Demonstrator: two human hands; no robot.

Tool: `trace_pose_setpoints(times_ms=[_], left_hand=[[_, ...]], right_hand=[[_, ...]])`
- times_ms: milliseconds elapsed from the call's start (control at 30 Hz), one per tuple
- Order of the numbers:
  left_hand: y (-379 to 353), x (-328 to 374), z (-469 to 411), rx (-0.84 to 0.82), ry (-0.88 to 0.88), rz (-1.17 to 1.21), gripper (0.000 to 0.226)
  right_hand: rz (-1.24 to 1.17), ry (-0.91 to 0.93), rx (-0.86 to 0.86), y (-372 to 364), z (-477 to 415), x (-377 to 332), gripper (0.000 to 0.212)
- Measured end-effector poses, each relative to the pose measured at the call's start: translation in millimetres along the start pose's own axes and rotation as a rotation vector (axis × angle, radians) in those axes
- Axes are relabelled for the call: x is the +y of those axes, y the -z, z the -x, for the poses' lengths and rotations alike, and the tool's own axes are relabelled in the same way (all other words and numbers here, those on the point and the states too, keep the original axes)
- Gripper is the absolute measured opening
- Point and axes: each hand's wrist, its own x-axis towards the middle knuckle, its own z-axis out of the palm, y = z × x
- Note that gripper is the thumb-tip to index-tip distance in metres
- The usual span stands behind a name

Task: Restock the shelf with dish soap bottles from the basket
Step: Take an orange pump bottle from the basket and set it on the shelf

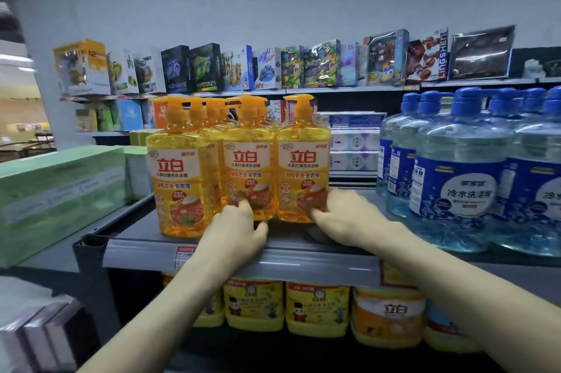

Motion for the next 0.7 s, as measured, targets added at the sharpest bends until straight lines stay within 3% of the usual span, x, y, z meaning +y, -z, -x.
trace_pose_setpoints(times_ms=[367, 533, 700], left_hand=[[15.2, 82.5, 48.0, 0.028, -0.109, -0.132, 0.056], [11.1, 136.2, 69.3, 0.026, -0.164, -0.153, 0.042], [-3.5, 190.4, 81.7, 0.013, -0.193, -0.167, 0.057]], right_hand=[[0.122, 0.167, -0.007, 37.4, 80.9, 36.9, 0.059], [0.105, 0.204, 0.033, 59.4, 118.2, 71.9, 0.058], [0.112, 0.202, 0.075, 83.3, 147.0, 115.6, 0.057]])
